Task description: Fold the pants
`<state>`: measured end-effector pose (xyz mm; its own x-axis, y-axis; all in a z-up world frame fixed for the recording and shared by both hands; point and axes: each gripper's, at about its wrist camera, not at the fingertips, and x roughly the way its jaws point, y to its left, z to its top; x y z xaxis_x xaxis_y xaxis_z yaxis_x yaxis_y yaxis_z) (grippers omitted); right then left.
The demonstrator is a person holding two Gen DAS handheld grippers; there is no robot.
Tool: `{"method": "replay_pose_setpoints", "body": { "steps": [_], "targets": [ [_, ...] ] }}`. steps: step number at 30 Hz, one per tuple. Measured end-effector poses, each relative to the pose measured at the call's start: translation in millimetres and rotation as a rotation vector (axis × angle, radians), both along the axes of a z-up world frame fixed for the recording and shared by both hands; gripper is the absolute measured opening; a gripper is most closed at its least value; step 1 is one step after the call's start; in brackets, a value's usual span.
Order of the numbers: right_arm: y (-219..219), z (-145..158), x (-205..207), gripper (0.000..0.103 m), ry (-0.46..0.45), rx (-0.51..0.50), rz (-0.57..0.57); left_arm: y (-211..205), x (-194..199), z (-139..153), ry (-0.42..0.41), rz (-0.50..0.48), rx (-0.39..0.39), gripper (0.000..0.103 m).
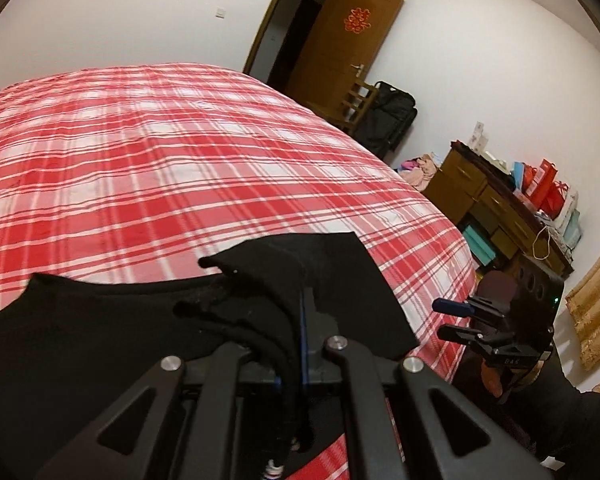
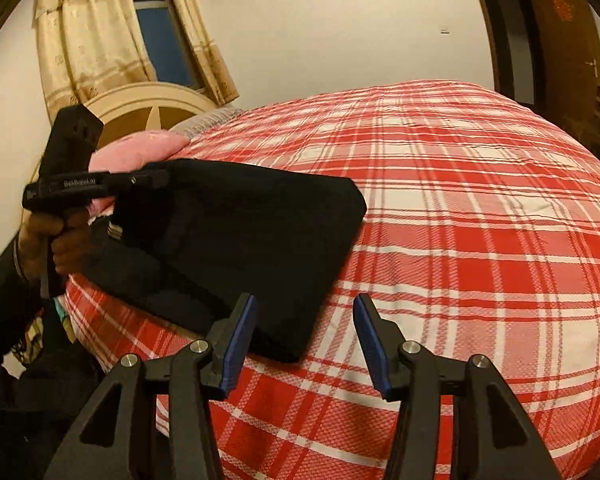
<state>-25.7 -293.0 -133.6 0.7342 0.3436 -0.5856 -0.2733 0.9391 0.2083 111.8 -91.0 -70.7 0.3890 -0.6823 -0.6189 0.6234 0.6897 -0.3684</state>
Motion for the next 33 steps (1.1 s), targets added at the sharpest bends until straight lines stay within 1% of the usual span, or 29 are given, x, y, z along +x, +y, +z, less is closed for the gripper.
{"method": "replay_pose_setpoints", "body": {
  "steps": [2,5,10,12,14,16,17,20,22,23,24,26,28,30,32,33],
  "targets": [
    [3,-2,1,0.052,0.004,-0.014,0.004,10,-2,0,-0.009,0.014,0.012,0.005],
    [5,-2,0,0.052,0.003,-0.006,0.010,24,-4,-3,-0.003,0.031,0.022,0.005],
    [12,-4,1,0.052,0.004,-0.009,0.021,48,-2,-18,0.022,0.078,0.038,0.005],
    [15,-5,1,0.052,0.007,-0.012,0.029,56,2,-29,0.044,0.100,0.042,0.005],
    [18,-7,1,0.052,0.010,-0.023,0.038,59,6,-41,0.060,0.115,0.062,0.005],
    [22,-9,1,0.052,0.015,-0.033,0.052,61,8,-55,0.066,0.108,0.087,0.006],
    [24,-10,1,0.052,0.014,-0.036,0.054,61,10,-63,0.070,0.119,0.103,0.006],
    [35,-7,0,0.052,-0.006,-0.044,0.073,60,10,-76,0.081,0.106,0.111,0.008],
    [49,-4,2,0.052,-0.014,-0.039,0.105,61,10,-78,0.092,0.095,0.086,0.014],
    [56,-5,5,0.052,-0.010,-0.045,0.117,61,12,-77,0.095,0.092,0.072,0.025],
    [64,-7,8,0.052,-0.001,-0.064,0.125,63,13,-75,0.088,0.096,0.057,0.040],
    [80,-16,17,0.053,0.025,-0.119,0.147,69,18,-71,0.071,0.104,0.006,0.056],
    [88,-25,21,0.053,0.045,-0.172,0.148,75,25,-68,0.072,0.118,-0.057,0.057],
    [89,-30,22,0.053,0.061,-0.182,0.147,85,26,-62,0.056,0.131,-0.152,0.057],
    [84,-31,20,0.053,0.064,-0.164,0.142,89,20,-59,0.017,0.116,-0.194,0.055],
    [82,-31,20,0.053,0.068,-0.157,0.139,90,17,-57,-0.007,0.121,-0.190,0.055]
  ]
}}
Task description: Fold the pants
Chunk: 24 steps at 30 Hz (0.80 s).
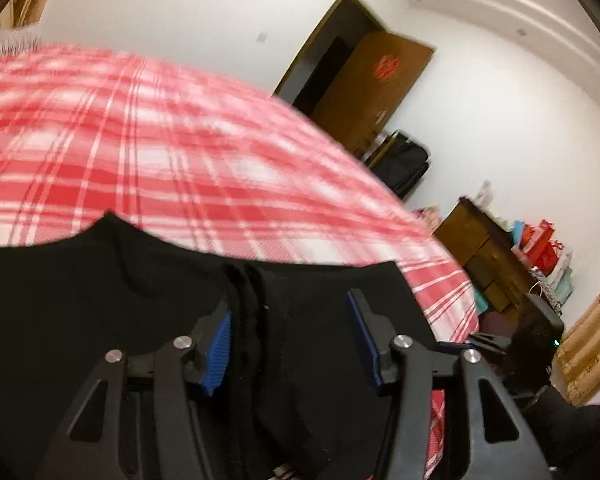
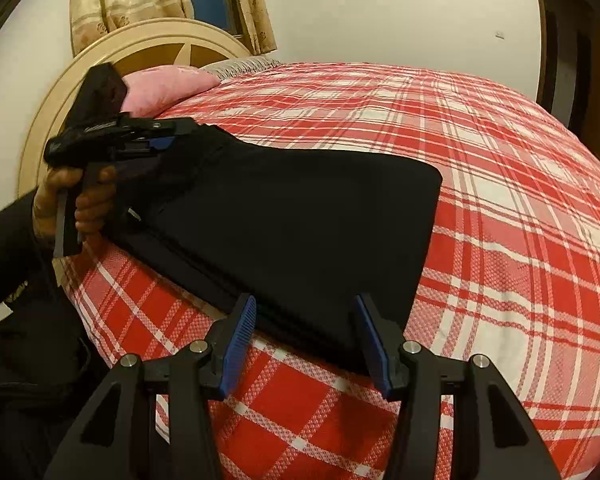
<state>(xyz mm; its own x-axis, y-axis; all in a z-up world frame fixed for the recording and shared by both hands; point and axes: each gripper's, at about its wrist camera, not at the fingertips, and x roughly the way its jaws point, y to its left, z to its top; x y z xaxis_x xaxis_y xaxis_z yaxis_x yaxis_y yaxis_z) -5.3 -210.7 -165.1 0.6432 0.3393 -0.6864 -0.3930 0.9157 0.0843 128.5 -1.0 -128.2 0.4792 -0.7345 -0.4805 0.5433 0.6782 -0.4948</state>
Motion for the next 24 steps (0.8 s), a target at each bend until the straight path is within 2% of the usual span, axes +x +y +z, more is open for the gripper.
{"method": "replay_pose_setpoints", "body": {
  "steps": [1,5,8,10,12,13,14,16,18,21,24],
  "targets": [
    [-1,-1,1,0.053,0.004,0.004,-0.004,-1,-2,-2,-0.008,0.025,0.052,0.055],
    [0,6,0,0.053,-0.010,0.006,-0.012,2,-1,-18,0.058,0.130,0.258,0.056],
    [2,21,-1,0.053,-0.039,0.079,-0.014,4,-6,-20,0.044,0.156,0.328,0.058],
    [7,18,5,0.054,-0.013,0.063,-0.019,-2,-11,-19,0.030,0.151,0.362,0.059],
    [14,-2,16,0.055,0.074,-0.018,-0.032,-9,-18,-18,0.018,0.155,0.416,0.060],
    [15,-6,17,0.055,0.080,-0.041,-0.033,-11,-20,-19,0.006,0.159,0.438,0.062],
    [18,-5,12,0.055,0.049,-0.062,-0.022,-12,-25,-19,-0.003,0.158,0.448,0.065],
    [19,-2,10,0.055,0.073,-0.090,-0.018,-12,-32,-20,-0.017,0.162,0.466,0.069],
    [14,7,11,0.055,0.080,-0.044,-0.030,-14,-40,-22,-0.031,0.163,0.488,0.073],
    [8,20,17,0.055,0.046,0.047,-0.049,-16,-48,-24,-0.055,0.166,0.506,0.075],
    [7,6,39,0.055,0.134,0.027,-0.096,-14,-49,-23,-0.052,0.171,0.495,0.075]
  ]
}}
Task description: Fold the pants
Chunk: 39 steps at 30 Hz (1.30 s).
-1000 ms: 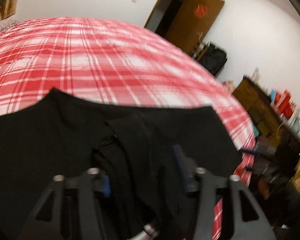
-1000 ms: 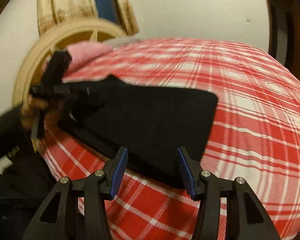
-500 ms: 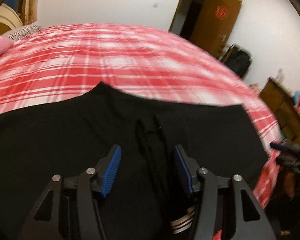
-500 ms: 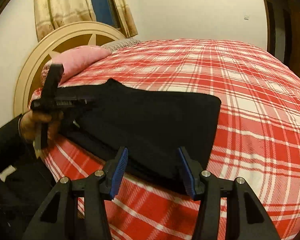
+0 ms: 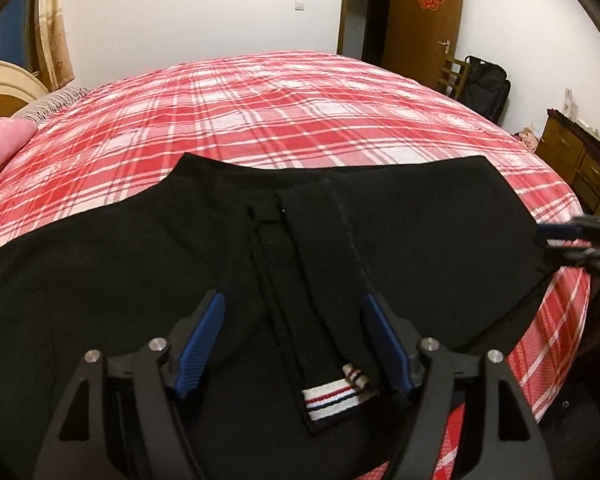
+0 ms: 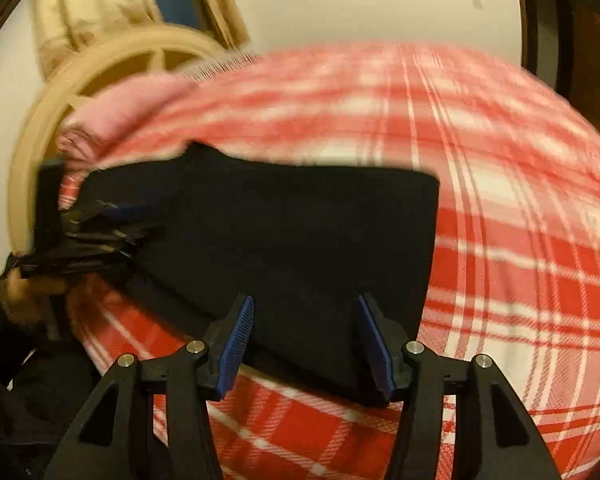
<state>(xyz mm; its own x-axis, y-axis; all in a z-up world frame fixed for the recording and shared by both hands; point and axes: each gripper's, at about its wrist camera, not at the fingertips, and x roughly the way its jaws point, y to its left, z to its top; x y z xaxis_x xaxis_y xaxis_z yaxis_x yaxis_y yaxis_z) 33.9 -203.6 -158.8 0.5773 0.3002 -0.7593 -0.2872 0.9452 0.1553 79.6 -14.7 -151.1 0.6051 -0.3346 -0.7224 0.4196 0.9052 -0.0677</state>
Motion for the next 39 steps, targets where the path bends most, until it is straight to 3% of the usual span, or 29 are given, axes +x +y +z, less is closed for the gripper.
{"method": "replay_pose_setpoints", "body": {
  "steps": [5,7,12,18,27,33,39],
  "targets": [
    [10,4,-3,0.055,-0.004,-0.054,0.003,0,-1,0,0.005,0.004,-0.004,0.077],
    [17,18,0,0.055,-0.052,-0.035,0.013,-2,0,-1,0.002,0.005,-0.006,0.078],
    [52,29,30,0.055,-0.120,-0.132,0.005,-3,2,-1,0.012,0.007,-0.009,0.081],
    [72,-5,56,0.055,-0.069,-0.208,-0.026,-12,1,-4,0.009,-0.023,0.009,0.094],
    [82,4,55,0.057,-0.069,-0.217,-0.051,-7,0,1,0.016,-0.024,-0.011,0.096],
    [120,14,58,0.057,-0.114,-0.190,0.013,16,-5,12,0.023,0.023,-0.010,0.096],
    [167,3,62,0.057,-0.103,-0.174,0.104,78,-14,33,-0.033,0.135,0.033,0.096]
  ]
}}
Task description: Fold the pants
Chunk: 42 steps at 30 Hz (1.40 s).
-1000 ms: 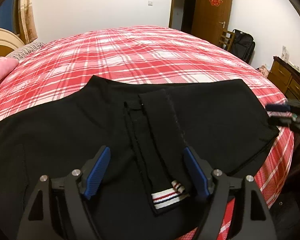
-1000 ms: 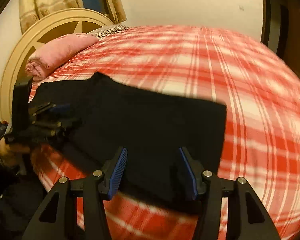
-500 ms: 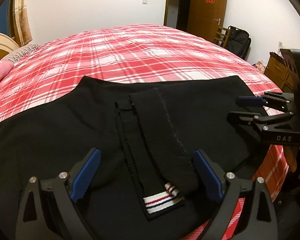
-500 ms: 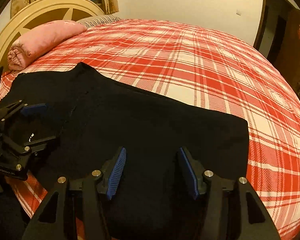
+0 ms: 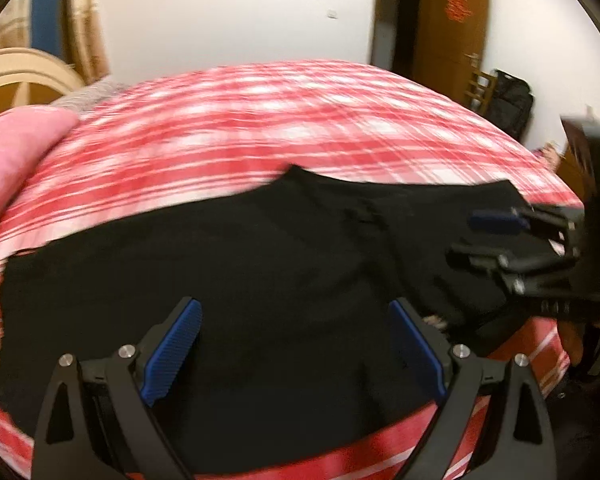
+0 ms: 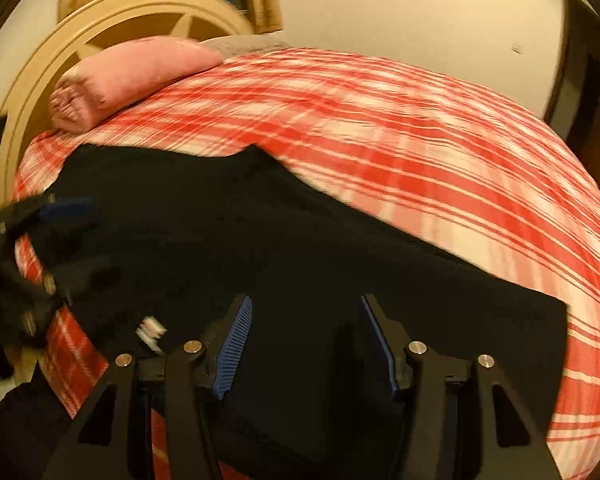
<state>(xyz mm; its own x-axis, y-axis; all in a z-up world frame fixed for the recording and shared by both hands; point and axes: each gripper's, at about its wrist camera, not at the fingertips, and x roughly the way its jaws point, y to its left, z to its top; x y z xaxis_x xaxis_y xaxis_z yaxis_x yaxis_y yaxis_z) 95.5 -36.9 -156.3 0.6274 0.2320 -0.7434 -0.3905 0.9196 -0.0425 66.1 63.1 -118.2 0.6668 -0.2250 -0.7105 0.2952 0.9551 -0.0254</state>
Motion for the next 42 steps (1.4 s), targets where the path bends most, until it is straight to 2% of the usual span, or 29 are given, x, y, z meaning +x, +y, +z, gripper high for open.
{"method": "replay_pose_setpoints", "body": {
  "steps": [2,5,9,11,15,19,21,22,24,28,29,30,31,32,33,34,35,37,41,42],
  "targets": [
    [16,-11,-3,0.057,0.024,-0.026,0.039,21,-1,3,-0.011,0.043,0.024,0.096],
    [29,-19,-12,0.057,-0.020,-0.065,0.027,62,-3,7,-0.042,0.135,0.085,0.096],
    [23,-20,-15,0.057,-0.006,-0.028,0.012,126,-9,14,-0.094,0.300,0.106,0.096],
    [21,-19,-21,0.057,-0.016,-0.030,0.015,158,-12,11,-0.093,0.394,0.116,0.096],
    [20,-21,-21,0.058,-0.040,-0.023,0.019,213,-11,-13,-0.043,0.510,0.035,0.095],
    [17,-16,-18,0.059,-0.017,-0.007,0.017,229,-2,-34,0.002,0.478,-0.135,0.094],
    [15,-11,-26,0.059,-0.043,0.019,0.019,231,4,-42,0.022,0.446,-0.234,0.090],
    [14,-8,-33,0.059,-0.066,0.029,0.029,229,6,-43,0.020,0.445,-0.260,0.089],
    [14,-2,-43,0.059,-0.100,0.037,0.046,227,10,-46,-0.005,0.444,-0.285,0.089],
    [18,8,-57,0.059,-0.146,0.044,0.082,219,14,-45,-0.012,0.422,-0.267,0.086],
    [19,10,-59,0.059,-0.149,0.049,0.086,217,14,-44,-0.010,0.416,-0.267,0.078],
    [20,10,-60,0.059,-0.151,0.051,0.086,214,12,-41,-0.006,0.397,-0.280,0.062],
    [20,12,-62,0.059,-0.155,0.058,0.086,212,12,-40,-0.002,0.378,-0.288,0.055],
    [21,12,-62,0.059,-0.155,0.064,0.088,210,13,-38,-0.005,0.378,-0.273,0.054],
    [22,12,-64,0.059,-0.155,0.072,0.090,208,14,-38,-0.008,0.382,-0.260,0.055],
    [22,12,-65,0.059,-0.155,0.075,0.092,210,15,-40,-0.007,0.386,-0.269,0.057],
    [23,12,-67,0.059,-0.155,0.075,0.098,214,16,-42,-0.009,0.403,-0.292,0.064],
    [25,13,-72,0.059,-0.161,0.073,0.106,215,17,-44,-0.017,0.408,-0.300,0.067],
    [21,15,-75,0.059,-0.163,0.088,0.102,197,24,-46,-0.015,0.379,-0.208,0.084],
    [21,15,-76,0.059,-0.163,0.091,0.097,193,26,-46,-0.017,0.377,-0.181,0.085]
  ]
}}
